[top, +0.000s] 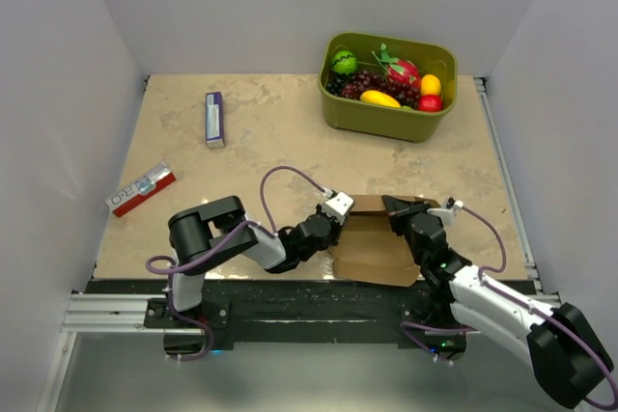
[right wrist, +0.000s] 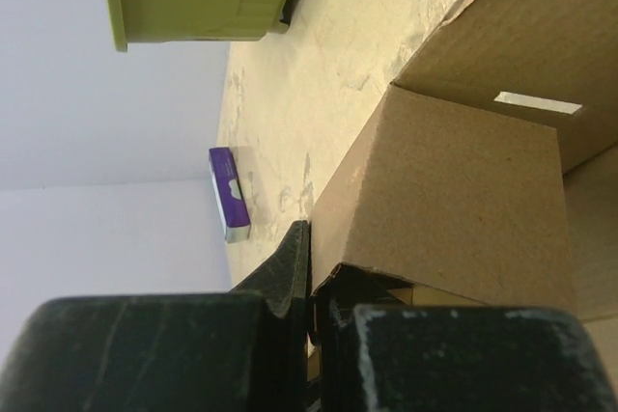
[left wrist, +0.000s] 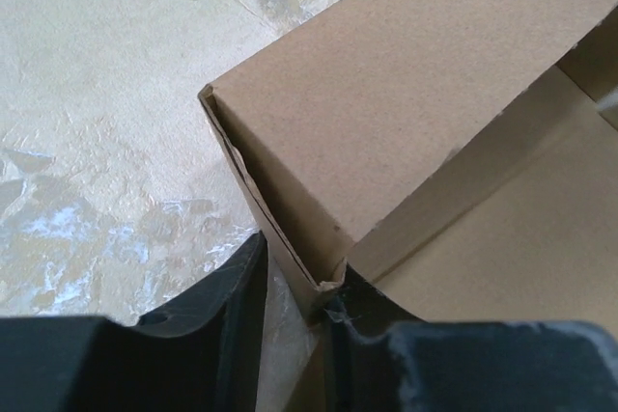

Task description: Fold the paper box

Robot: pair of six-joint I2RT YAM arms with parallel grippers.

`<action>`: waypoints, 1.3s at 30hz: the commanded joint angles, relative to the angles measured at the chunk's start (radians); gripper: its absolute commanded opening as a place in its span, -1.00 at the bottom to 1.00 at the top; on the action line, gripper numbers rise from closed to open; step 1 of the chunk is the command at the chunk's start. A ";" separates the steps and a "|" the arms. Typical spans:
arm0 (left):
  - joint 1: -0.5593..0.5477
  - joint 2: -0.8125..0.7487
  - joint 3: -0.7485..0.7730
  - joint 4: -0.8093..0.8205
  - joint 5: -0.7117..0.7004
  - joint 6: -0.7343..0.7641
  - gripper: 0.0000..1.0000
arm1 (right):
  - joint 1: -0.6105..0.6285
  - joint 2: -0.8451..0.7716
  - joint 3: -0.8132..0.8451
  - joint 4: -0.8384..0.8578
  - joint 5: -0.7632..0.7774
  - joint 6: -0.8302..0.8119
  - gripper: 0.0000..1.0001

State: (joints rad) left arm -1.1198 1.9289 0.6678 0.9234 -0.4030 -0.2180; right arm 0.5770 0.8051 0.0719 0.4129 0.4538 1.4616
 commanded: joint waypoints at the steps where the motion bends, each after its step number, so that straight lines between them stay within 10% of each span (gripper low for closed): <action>1: 0.011 -0.010 0.015 0.032 -0.063 0.017 -0.62 | 0.007 -0.004 0.023 -0.194 0.008 -0.043 -1.00; 7: 0.009 -0.066 0.015 -0.052 -0.040 0.017 -1.00 | 0.007 -0.055 0.057 -0.241 -0.003 -0.107 -0.57; 16: 0.101 -0.202 0.024 -0.356 0.140 -0.047 -1.00 | 0.007 -0.247 0.203 -0.457 -0.053 -0.351 0.55; 39: 0.319 -0.280 0.121 -0.811 0.428 -0.060 -1.00 | 0.009 -0.245 0.395 -0.721 -0.207 -0.813 0.86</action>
State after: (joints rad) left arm -0.8196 1.6321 0.7567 0.1734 -0.0174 -0.2699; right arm 0.5842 0.5331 0.4511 -0.3008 0.3000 0.7006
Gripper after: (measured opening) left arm 0.074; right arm 0.924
